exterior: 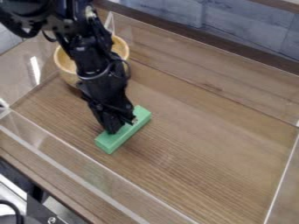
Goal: Put green object into wooden bowl
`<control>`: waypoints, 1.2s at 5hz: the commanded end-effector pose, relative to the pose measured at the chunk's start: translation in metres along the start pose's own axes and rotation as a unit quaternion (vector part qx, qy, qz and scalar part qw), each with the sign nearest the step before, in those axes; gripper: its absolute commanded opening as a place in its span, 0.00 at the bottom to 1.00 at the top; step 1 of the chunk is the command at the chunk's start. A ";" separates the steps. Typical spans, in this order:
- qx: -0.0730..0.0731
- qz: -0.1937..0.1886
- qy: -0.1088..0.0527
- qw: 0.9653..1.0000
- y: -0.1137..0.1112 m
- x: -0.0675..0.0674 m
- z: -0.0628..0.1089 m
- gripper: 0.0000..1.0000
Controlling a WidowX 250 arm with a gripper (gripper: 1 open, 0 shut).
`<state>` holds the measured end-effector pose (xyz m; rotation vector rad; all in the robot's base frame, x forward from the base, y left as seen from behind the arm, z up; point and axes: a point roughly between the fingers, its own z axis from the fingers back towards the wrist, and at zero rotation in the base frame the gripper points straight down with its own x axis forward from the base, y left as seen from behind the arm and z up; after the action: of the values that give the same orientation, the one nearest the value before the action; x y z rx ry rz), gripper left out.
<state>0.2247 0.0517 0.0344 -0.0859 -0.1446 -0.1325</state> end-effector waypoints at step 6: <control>0.008 0.016 -0.025 1.000 0.023 -0.009 0.041 1.00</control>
<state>0.2098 0.0767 0.0659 -0.0881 -0.1688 -0.1004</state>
